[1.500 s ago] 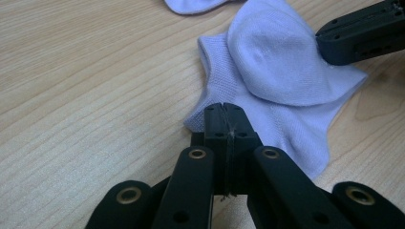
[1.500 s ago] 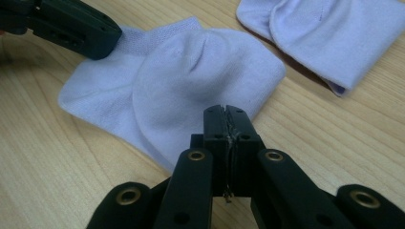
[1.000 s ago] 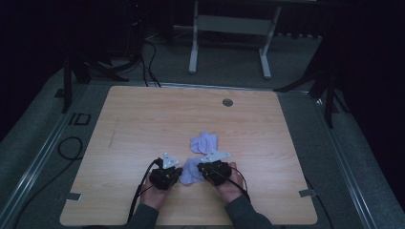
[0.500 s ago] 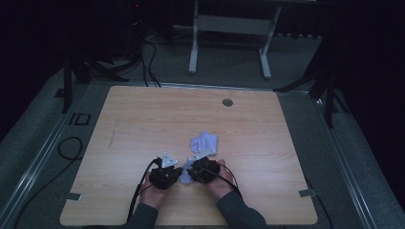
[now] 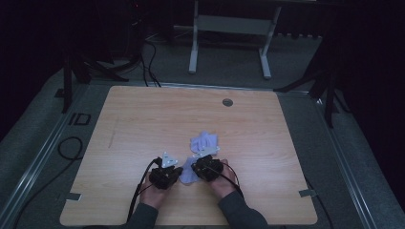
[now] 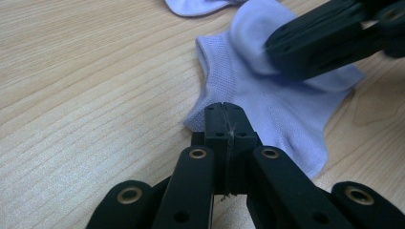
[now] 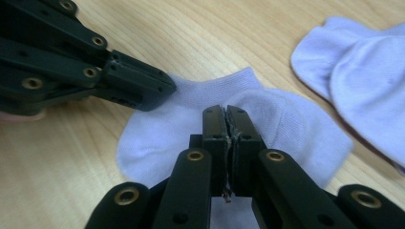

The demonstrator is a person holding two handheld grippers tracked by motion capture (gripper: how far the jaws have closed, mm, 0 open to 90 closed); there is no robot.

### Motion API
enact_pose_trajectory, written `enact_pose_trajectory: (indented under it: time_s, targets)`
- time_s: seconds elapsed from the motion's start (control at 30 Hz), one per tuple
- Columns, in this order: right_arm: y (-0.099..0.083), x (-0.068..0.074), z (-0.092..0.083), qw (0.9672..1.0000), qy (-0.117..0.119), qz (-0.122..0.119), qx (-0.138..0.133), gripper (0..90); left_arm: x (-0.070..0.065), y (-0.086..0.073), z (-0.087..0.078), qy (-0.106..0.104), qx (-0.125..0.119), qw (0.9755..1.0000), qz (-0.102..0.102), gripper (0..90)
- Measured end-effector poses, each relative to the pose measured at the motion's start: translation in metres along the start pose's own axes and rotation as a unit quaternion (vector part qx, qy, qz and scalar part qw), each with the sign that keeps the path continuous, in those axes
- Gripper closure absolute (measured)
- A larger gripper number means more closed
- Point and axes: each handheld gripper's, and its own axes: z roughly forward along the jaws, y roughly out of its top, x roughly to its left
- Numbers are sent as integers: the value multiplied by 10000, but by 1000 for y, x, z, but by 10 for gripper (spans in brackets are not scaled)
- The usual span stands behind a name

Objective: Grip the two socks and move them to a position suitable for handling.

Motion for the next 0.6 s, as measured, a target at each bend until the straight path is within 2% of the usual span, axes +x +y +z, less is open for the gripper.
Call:
enact_pose_trajectory:
  time_s: [0.3, 0.33, 0.5, 0.6]
  targets:
    - [-12, -16, -25, 9993, 2, 304, -220, 875, 0, 0, 0, -13, -16, 10000, -12, 900]
    - [-17, -21, -30, 9989, -6, 385, -276, 874, 1, 0, 0, -15, -17, 10000, -10, 900]
    - [-29, -27, -41, 9978, -60, 524, -413, 873, 1, 0, 0, -23, -15, 10000, 0, 900]
    - [-43, -32, -50, 9962, -143, 681, -520, 873, 1, 0, 0, -25, -30, 10000, 12, 900]
